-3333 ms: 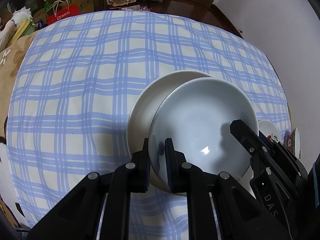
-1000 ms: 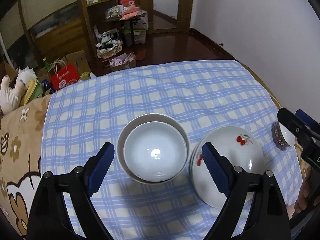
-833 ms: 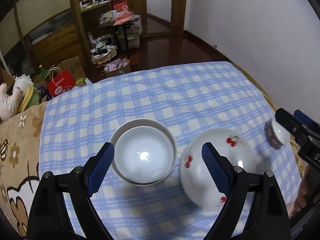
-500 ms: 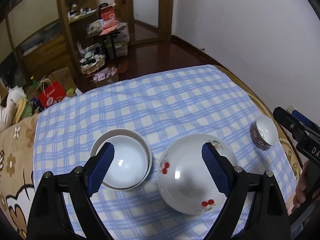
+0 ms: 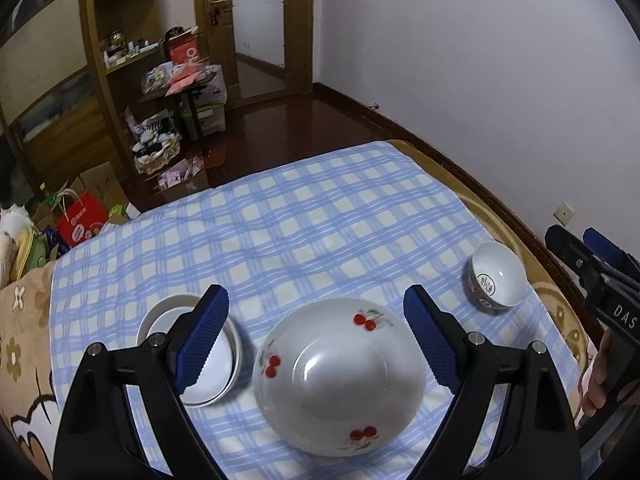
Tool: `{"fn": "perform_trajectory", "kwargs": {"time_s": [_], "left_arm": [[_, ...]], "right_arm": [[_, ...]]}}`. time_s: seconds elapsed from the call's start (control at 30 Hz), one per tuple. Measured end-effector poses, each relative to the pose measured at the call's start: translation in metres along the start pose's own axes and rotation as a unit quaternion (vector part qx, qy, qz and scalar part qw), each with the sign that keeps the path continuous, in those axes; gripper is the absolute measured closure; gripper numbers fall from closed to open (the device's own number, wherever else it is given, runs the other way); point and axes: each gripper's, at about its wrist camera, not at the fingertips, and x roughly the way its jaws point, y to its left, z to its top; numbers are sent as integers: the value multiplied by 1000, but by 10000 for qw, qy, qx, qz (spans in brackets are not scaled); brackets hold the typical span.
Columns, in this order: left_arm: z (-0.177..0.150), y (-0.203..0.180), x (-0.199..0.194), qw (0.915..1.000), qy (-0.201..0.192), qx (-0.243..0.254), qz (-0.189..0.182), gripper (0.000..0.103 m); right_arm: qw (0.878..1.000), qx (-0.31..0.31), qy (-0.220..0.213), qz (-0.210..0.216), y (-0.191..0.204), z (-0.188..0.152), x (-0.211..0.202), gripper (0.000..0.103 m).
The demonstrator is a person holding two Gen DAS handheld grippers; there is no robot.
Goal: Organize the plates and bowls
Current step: 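Open both tools and withdraw them from the nested bowls, then move both open tools to the white bowl with the red logo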
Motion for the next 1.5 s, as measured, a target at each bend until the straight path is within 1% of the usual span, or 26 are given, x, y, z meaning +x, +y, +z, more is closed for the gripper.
{"fn": "perform_trajectory", "kwargs": {"time_s": [0.23,0.47,0.67,0.93,1.1,1.23,1.37,1.5], "left_arm": [[10,-23,9,9998,-54,155,-124,15],[18,-45,24,9988,33,342,-338,15],[24,-66,42,9978,106,432,-484,15],[30,-90,70,9962,188,554,-645,15],[33,-95,86,9956,307,576,-677,15],[34,-99,99,9958,401,495,-661,15],[35,-106,108,9949,413,453,-798,15],[35,-120,115,9937,441,551,-867,15]], "right_arm": [[9999,49,-80,-74,-16,0,0,0],[9997,166,-134,-95,-31,0,6,0],[9995,153,-110,-243,-44,0,13,0],[9987,313,6,-393,-69,-3,28,0],[9980,536,46,-322,-83,-5,37,0],[9972,694,153,-252,-90,-8,49,0],[9957,833,243,-327,-98,-14,57,0],[9948,881,288,-425,-102,-16,62,0]]}}
